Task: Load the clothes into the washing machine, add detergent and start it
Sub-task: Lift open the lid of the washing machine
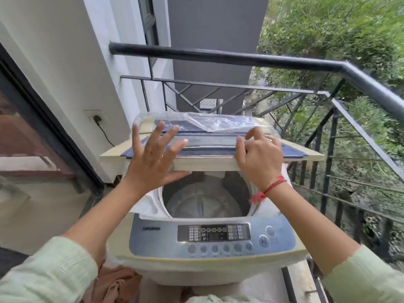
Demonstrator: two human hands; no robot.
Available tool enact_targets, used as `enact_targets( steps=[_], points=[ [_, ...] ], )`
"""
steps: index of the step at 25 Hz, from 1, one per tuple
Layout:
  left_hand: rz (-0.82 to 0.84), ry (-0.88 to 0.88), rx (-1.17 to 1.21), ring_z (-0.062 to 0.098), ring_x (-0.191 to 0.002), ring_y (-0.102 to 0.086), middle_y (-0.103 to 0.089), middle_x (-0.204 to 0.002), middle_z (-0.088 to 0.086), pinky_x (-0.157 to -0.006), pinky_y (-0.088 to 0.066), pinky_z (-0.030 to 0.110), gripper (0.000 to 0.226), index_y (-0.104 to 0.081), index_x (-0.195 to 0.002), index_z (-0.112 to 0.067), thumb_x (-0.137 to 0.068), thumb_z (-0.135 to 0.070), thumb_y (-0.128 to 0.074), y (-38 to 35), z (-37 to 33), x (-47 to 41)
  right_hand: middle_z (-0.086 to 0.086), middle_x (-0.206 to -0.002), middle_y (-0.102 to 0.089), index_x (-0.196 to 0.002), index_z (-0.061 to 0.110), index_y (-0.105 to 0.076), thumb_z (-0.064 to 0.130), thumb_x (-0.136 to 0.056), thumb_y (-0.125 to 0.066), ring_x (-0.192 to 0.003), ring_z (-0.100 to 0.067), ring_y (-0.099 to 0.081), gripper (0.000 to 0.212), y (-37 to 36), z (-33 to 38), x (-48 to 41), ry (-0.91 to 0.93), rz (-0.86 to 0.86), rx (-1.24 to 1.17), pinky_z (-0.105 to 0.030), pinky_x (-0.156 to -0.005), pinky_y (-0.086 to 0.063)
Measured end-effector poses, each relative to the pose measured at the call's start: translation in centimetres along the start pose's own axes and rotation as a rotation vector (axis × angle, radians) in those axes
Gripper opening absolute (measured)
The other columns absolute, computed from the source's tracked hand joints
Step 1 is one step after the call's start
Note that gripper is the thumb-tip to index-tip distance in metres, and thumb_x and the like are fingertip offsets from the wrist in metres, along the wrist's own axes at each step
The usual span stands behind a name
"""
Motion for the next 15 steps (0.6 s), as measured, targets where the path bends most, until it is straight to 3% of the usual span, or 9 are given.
enact_targets(
  steps=[1,3,5,7,9,11,13,15],
  points=[
    [-0.047,-0.037,-0.041,0.022,-0.146,-0.008,-0.037,-0.140,0.008,-0.108,-0.008,0.066,0.075,-0.045,-0.120,-0.016,-0.075,-0.076,-0.051,-0.1,0.3,-0.9,0.001,-0.088,-0.063,-0.065,0.017,-0.066,0.038,-0.096,-0.028,-0.061,-0.023,-0.060,0.053,1.2,0.3,-0.7,0.039,-0.144,-0.018,-0.029,-0.061,-0.041],
    [-0.135,-0.057,-0.093,0.021,-0.145,-0.014,-0.042,-0.135,0.006,-0.109,-0.012,0.063,0.076,-0.047,-0.112,-0.014,-0.071,-0.078,-0.052,-0.4,1.2,-2.6,0.000,-0.086,-0.065,-0.072,0.014,-0.063,0.030,-0.097,-0.038,-0.054,-0.023,-0.058,0.038,3.3,1.0,-1.8,0.163,-0.381,-0.074,-0.027,-0.049,-0.038],
    [-0.219,-0.052,-0.121,0.020,-0.144,-0.015,-0.043,-0.134,0.006,-0.110,-0.011,0.060,0.079,-0.046,-0.112,-0.014,-0.069,-0.079,-0.050,-0.7,2.6,-4.7,-0.001,-0.089,-0.067,-0.082,0.013,-0.066,0.027,-0.095,-0.046,-0.067,-0.020,-0.061,0.027,4.7,1.1,-3.4,0.259,-0.552,-0.158,-0.032,-0.064,-0.045],
    [-0.276,-0.048,-0.136,0.021,-0.144,-0.018,-0.043,-0.135,0.007,-0.111,-0.011,0.058,0.078,-0.045,-0.113,-0.014,-0.069,-0.079,-0.047,-1.0,4.1,-7.0,-0.003,-0.092,-0.067,-0.088,0.014,-0.066,0.027,-0.094,-0.048,-0.078,-0.020,-0.059,0.023,5.6,0.9,-5.7,0.302,-0.672,-0.184,-0.035,-0.081,-0.041],
    [-0.278,-0.039,-0.101,0.024,-0.135,-0.035,-0.051,-0.127,0.007,-0.109,-0.017,0.055,0.073,-0.046,-0.108,-0.013,-0.071,-0.076,-0.047,-1.9,6.0,-9.6,-0.007,-0.094,-0.066,-0.092,0.013,-0.063,0.025,-0.094,-0.048,-0.082,-0.023,-0.057,0.019,5.3,1.4,-8.2,0.379,-0.708,-0.157,-0.037,-0.082,-0.041],
    [-0.223,-0.030,-0.008,0.026,-0.107,-0.055,-0.062,-0.102,0.007,-0.102,-0.028,0.047,0.065,-0.046,-0.098,-0.012,-0.073,-0.072,-0.049,-3.3,7.7,-12.2,-0.006,-0.092,-0.067,-0.095,0.013,-0.063,0.023,-0.092,-0.050,-0.079,-0.024,-0.058,0.017,3.7,1.8,-10.6,0.402,-0.667,-0.087,-0.037,-0.079,-0.044],
    [-0.162,-0.023,0.041,0.026,-0.081,-0.059,-0.060,-0.082,0.004,-0.093,-0.031,0.041,0.059,-0.046,-0.092,-0.012,-0.076,-0.069,-0.047,-4.9,9.1,-14.2,0.000,-0.084,-0.068,-0.093,0.015,-0.066,0.022,-0.091,-0.047,-0.074,-0.024,-0.060,0.020,2.4,1.3,-12.7,0.309,-0.661,-0.014,-0.036,-0.079,-0.044],
    [-0.134,-0.013,0.052,0.025,-0.075,-0.059,-0.059,-0.076,0.002,-0.092,-0.031,0.039,0.057,-0.049,-0.090,-0.012,-0.080,-0.067,-0.042,-6.5,10.3,-15.5,0.001,-0.083,-0.070,-0.094,0.016,-0.067,0.023,-0.092,-0.044,-0.075,-0.023,-0.062,0.025,1.7,0.7,-15.0,0.222,-0.668,-0.020,-0.036,-0.082,-0.043]
  ],
)
Point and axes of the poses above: each hand's wrist, its own x-axis away from the middle knuckle, its own y-axis out of the back of the hand, z = x × y, the point moved 9 cm from there along -x, towards the middle knuckle
